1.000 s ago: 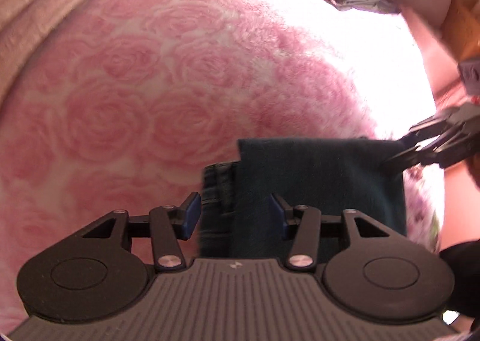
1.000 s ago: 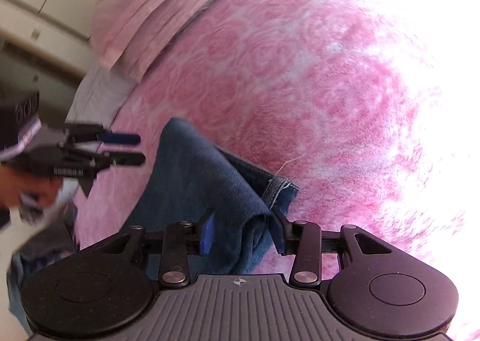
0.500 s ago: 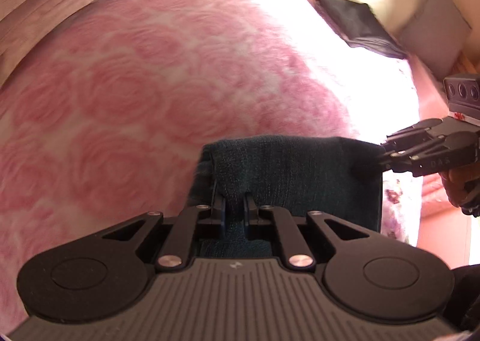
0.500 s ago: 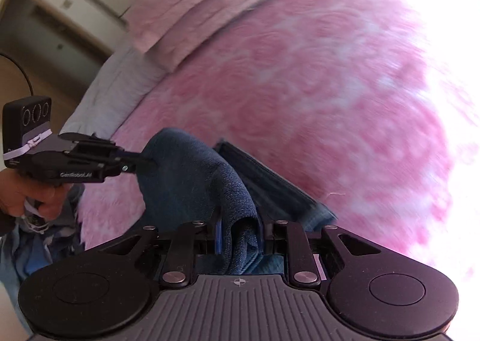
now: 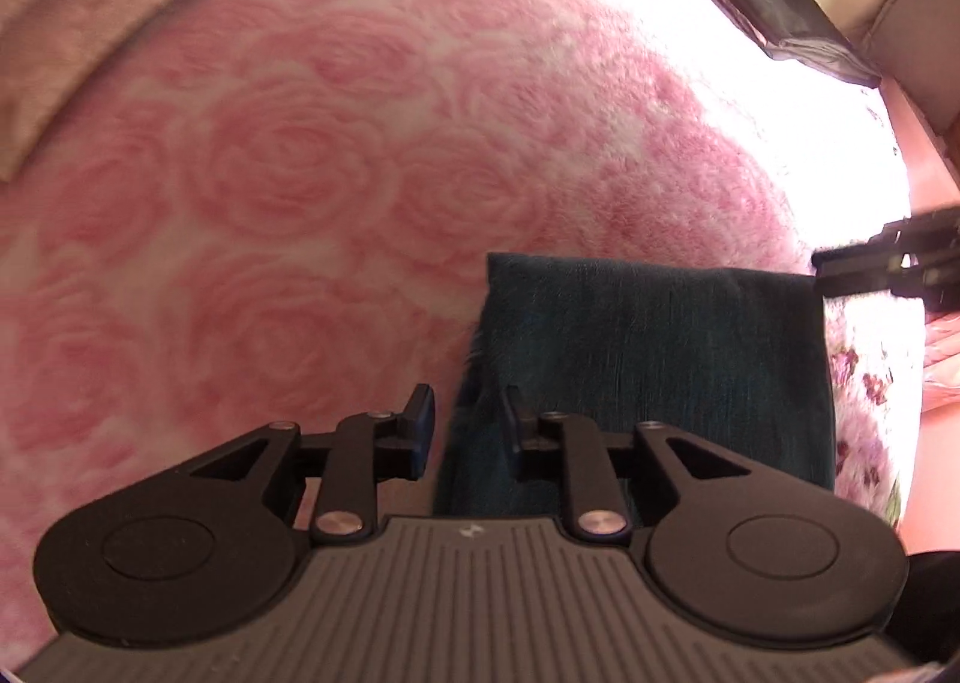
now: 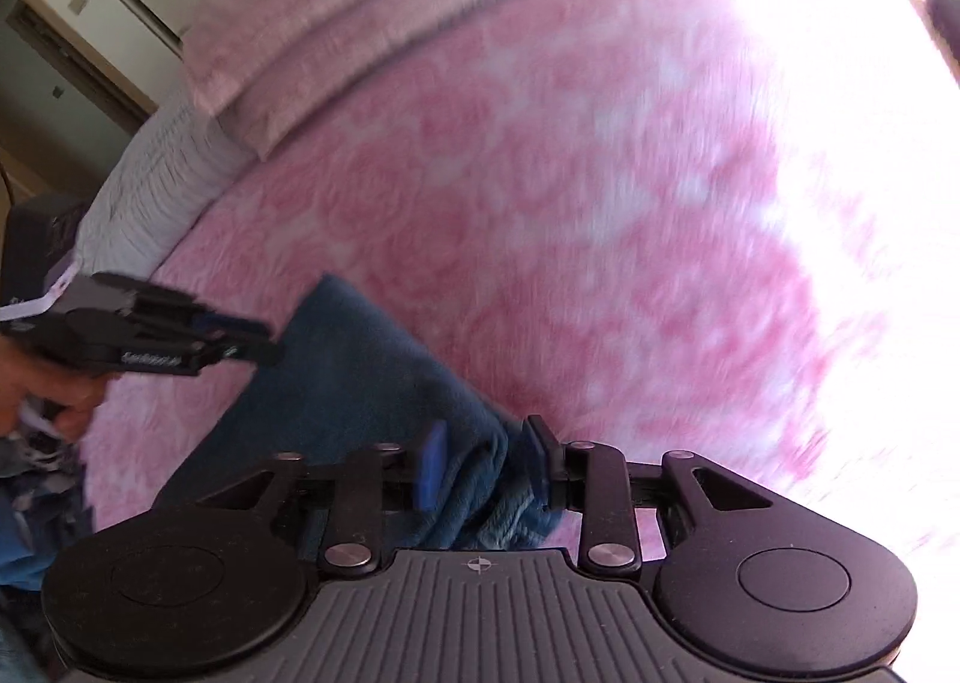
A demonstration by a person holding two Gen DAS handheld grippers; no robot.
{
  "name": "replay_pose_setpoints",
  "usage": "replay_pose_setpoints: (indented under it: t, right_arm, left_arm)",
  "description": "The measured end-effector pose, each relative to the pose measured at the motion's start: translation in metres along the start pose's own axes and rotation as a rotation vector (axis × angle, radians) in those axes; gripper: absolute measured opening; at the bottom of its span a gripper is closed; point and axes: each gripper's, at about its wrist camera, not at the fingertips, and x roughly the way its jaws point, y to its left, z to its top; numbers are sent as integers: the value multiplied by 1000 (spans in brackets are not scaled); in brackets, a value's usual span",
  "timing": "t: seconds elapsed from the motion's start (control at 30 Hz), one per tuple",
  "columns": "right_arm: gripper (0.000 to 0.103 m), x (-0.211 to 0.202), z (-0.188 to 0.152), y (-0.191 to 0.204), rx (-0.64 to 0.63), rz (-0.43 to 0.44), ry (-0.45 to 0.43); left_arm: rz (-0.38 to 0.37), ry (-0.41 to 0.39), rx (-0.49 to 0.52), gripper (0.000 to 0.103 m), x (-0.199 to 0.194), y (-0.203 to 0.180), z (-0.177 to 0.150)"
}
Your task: Fold clothes
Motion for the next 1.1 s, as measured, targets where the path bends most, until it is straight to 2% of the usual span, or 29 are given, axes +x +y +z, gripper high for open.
replay_pose_setpoints:
  t: [0.1, 0.2, 0.27, 0.3, 0.37, 0.47, 0.5, 0.53, 0.6, 0.63, 0.87, 0.97, 1.07, 1.1]
  right_arm:
    - [32, -1, 0, 20, -60, 43, -54]
    - [32, 25, -7, 22, -68, 68, -9]
    - [31, 44, -12, 10, -37, 53, 24]
    - [31, 52, -14, 5, -23, 49, 37]
    - [32, 58, -13, -4, -5, 64, 45]
    - [32, 47, -9, -7, 40, 89, 38]
    - [32, 40, -9, -8, 65, 88, 27]
    - [35, 33, -10, -9, 94, 78, 19]
    - [68, 22, -18, -13, 162, 60, 13]
    - [71, 17, -22, -14, 196, 53, 11]
    - [71, 15, -58, -29, 363, 81, 84]
    - [71, 27, -65, -32, 424, 119, 84]
    - [70, 41, -67, -33, 453, 141, 65]
    - [62, 46, -67, -35, 478, 138, 64]
  left_arm:
    - [-26, -18, -19, 18, -6, -5, -7]
    - [-46, 15, 1, 19, 25, -16, -10]
    - [-26, 17, 17, 26, 46, -16, -11]
    - [-21, 13, 15, 36, 53, -13, -11]
    - [-38, 20, -33, 42, 59, -3, -9]
    - [-49, 31, -74, 40, 49, 5, -9]
    - [-37, 30, -75, 35, 42, 6, -11]
    - [-22, 30, -77, 31, 34, 8, -15]
    - [0, 26, -95, 31, 15, 13, -25]
    - [4, 25, -112, 31, 5, 16, -32]
    - [45, 69, -230, 33, -43, 30, -104]
    - [37, 107, -254, 35, -39, 32, -129]
    - [-15, 156, -300, 36, -25, 39, -142]
    - [-32, 161, -330, 37, -21, 43, -146]
